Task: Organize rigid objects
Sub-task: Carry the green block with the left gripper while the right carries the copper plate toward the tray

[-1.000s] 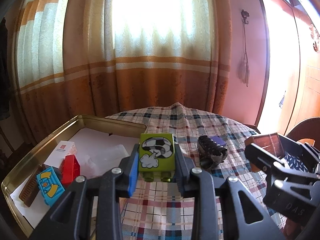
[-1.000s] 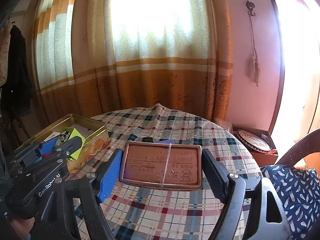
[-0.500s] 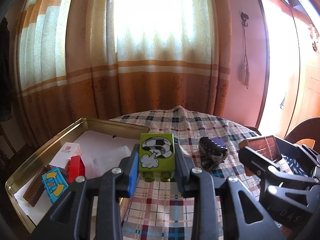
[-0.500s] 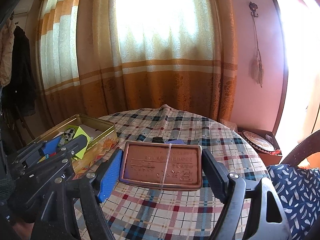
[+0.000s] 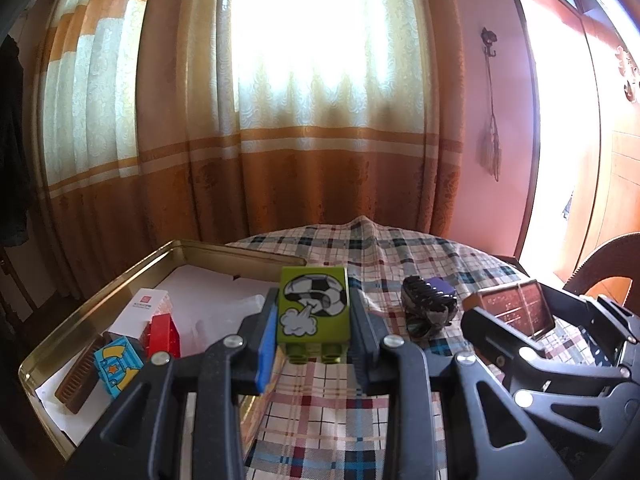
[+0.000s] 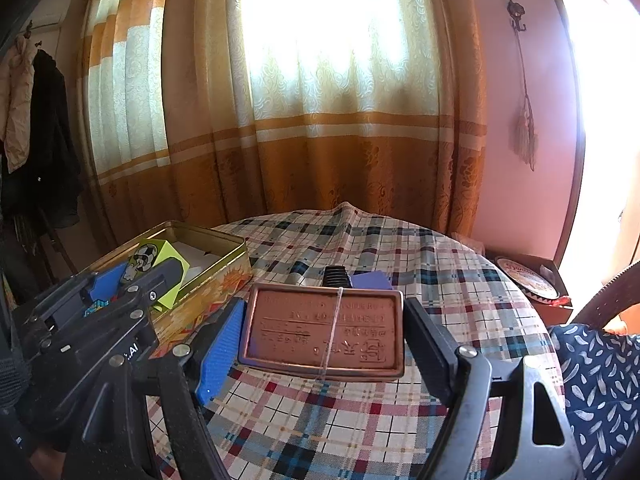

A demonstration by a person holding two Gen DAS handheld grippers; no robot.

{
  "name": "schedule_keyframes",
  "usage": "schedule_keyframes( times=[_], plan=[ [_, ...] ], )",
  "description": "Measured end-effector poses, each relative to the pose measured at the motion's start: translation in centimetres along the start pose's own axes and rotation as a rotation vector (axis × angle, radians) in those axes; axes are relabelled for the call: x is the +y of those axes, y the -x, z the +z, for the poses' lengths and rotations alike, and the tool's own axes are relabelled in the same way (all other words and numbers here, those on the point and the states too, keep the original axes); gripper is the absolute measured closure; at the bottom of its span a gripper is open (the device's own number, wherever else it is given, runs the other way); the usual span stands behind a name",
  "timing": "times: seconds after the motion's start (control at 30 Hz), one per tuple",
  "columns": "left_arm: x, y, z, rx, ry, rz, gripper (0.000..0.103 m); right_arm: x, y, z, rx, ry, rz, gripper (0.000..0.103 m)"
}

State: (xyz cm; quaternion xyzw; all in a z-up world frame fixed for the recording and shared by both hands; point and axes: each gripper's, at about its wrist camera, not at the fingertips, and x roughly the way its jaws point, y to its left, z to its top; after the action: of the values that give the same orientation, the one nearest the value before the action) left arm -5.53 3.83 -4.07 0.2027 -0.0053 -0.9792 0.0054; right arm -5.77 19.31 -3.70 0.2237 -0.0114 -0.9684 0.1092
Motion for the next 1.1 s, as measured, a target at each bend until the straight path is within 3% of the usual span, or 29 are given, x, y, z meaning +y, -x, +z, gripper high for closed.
schedule_keyframes(
  times=[1.1],
  plan=[
    [2.7,2.4,-0.8,-0.046,0.035,0.044,0.073,2.5,1.2,-0.1,-0.057,0.024,0.045,0.023]
  ],
)
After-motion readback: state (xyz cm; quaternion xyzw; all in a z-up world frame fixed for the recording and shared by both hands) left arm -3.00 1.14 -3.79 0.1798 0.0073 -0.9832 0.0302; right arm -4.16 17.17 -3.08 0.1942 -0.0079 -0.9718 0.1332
